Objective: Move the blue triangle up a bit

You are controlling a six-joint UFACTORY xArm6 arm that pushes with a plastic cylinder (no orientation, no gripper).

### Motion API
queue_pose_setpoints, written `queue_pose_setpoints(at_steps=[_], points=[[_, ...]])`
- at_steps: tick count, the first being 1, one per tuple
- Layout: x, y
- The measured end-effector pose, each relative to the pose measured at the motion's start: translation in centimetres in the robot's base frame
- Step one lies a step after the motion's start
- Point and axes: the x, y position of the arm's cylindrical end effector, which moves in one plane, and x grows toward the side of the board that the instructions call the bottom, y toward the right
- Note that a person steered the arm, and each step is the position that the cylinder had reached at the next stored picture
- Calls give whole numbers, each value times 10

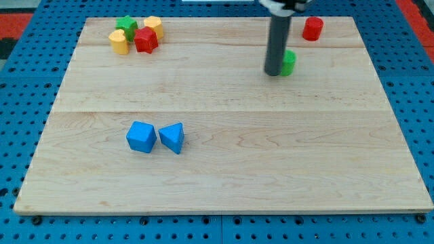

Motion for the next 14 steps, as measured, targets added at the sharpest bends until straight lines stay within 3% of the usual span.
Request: queue_pose_setpoints(at_steps=[1,2,4,5,6,7,8,9,10,11,12,14], points=[[-16,19],[-59,29],[-1,46],[-25,84],[-9,97],[104,75],[218,-1],[231,-72],[235,-89],[254,-167],[254,-202],[235,-212]])
